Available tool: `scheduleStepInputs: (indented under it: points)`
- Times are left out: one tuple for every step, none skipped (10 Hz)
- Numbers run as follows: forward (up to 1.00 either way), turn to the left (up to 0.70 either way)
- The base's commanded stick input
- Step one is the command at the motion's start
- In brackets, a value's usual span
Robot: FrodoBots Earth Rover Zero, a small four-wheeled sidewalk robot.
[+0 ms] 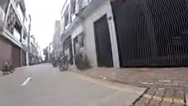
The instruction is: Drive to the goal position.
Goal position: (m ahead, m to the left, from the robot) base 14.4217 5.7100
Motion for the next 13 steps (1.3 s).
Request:
scheduleStepInputs:
  points:
    - [0.46,0.46]
    - [0.46,0.46]
    - [0.46,0.46]
    - [0.46,0.46]
    - [0.46,0.46]
    - [0.46,0.46]
    - [0.46,0.46]
    - [0.46,0.46]
    - [0.46,0.46]
    - [0.46,0.46]
    - [0.46,0.46]
    - [0.46,0.46]
    - [0.46,0.24]
